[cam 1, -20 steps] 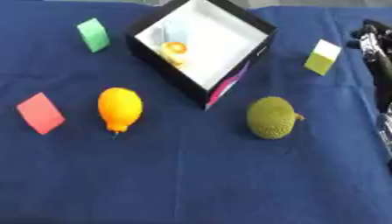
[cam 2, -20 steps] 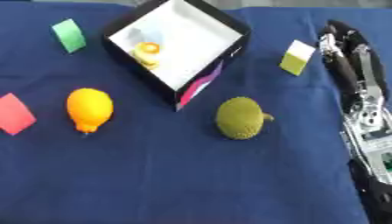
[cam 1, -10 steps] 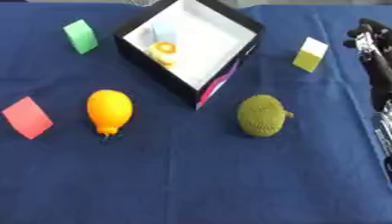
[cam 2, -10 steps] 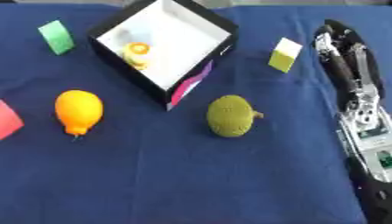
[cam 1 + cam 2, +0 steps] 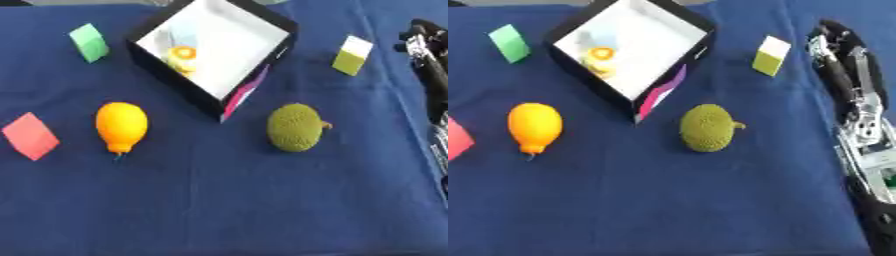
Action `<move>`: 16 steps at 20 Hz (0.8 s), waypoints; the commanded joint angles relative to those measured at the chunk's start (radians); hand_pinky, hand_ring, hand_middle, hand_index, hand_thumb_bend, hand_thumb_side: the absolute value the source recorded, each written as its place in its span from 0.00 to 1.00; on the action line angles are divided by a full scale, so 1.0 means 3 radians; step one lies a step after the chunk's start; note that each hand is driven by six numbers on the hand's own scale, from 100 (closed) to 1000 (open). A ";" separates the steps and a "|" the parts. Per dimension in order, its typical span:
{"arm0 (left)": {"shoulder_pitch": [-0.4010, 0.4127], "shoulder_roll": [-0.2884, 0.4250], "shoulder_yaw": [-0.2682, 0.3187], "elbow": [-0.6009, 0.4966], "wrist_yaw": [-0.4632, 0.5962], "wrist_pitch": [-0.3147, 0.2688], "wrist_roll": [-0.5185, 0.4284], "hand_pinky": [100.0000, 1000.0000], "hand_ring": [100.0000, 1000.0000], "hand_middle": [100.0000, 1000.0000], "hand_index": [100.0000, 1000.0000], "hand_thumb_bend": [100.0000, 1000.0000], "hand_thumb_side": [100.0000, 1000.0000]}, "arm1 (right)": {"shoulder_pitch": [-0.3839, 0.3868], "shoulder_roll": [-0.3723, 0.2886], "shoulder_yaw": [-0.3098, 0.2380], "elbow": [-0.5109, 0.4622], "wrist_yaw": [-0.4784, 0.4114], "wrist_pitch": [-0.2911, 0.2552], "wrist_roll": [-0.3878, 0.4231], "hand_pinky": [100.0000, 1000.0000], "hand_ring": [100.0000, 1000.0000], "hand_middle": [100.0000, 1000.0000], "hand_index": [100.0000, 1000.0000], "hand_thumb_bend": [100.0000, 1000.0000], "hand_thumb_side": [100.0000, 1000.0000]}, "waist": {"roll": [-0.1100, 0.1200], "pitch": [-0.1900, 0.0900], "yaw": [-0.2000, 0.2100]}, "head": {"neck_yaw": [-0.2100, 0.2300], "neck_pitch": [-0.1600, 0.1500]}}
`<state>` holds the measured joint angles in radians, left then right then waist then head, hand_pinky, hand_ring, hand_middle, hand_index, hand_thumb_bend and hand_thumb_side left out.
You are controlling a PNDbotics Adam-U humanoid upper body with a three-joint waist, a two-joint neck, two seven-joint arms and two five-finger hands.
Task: Pick up objects on the table and place them in the box.
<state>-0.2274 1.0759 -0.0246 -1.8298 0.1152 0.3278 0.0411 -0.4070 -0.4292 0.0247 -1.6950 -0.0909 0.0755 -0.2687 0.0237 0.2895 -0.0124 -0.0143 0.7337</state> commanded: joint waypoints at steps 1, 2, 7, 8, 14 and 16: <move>0.0004 0.0429 -0.0022 0.0109 -0.0194 -0.0038 -0.0649 0.80 0.87 0.89 0.91 0.12 0.48 | -0.0021 -0.0113 -0.0019 -0.0024 0.0025 0.0001 0.0004 0.97 0.74 0.69 0.84 0.00 0.59 | 0.0051 -0.0158 0.0005 | -0.0013 0.0013; 0.0000 0.0493 -0.0039 0.0150 -0.0259 -0.0070 -0.0835 0.80 0.87 0.89 0.91 0.15 0.49 | -0.0017 -0.0116 -0.0018 -0.0023 0.0028 0.0002 0.0004 0.97 0.74 0.69 0.84 0.00 0.59 | 0.0054 -0.0159 0.0006 | -0.0012 0.0017; -0.0054 0.0660 -0.0173 0.0306 -0.0537 -0.0207 -0.1514 0.82 0.88 0.89 0.93 0.27 0.57 | -0.0014 -0.0123 -0.0010 -0.0022 0.0035 0.0002 0.0013 0.97 0.74 0.69 0.84 0.00 0.59 | 0.0068 -0.0163 -0.0001 | 0.0002 0.0029; -0.0065 0.0678 -0.0212 0.0327 -0.0592 -0.0198 -0.1601 0.82 0.88 0.89 0.93 0.30 0.57 | -0.0016 -0.0123 -0.0007 -0.0022 0.0035 0.0002 0.0016 0.97 0.74 0.69 0.84 0.00 0.59 | 0.0073 -0.0165 -0.0007 | 0.0011 0.0033; -0.0164 0.0677 -0.0396 0.0387 -0.0846 0.0015 -0.1861 0.84 0.88 0.86 0.91 0.47 0.55 | -0.0032 -0.0114 0.0011 -0.0019 0.0037 0.0003 0.0035 0.97 0.74 0.69 0.84 0.00 0.59 | 0.0084 -0.0170 -0.0031 | 0.0041 0.0030; -0.0212 0.0662 -0.0447 0.0397 -0.0861 0.0099 -0.1870 0.84 0.88 0.84 0.89 0.50 0.56 | -0.0032 -0.0113 0.0015 -0.0017 0.0037 0.0004 0.0039 0.97 0.74 0.69 0.84 0.00 0.59 | 0.0083 -0.0170 -0.0037 | 0.0050 0.0032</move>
<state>-0.2777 1.2350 -0.1612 -1.7111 -0.1326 0.3434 -0.5142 -0.4044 -0.4371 0.0316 -1.6945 -0.0843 0.0776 -0.2608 0.0356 0.2895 -0.0239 -0.0038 0.7384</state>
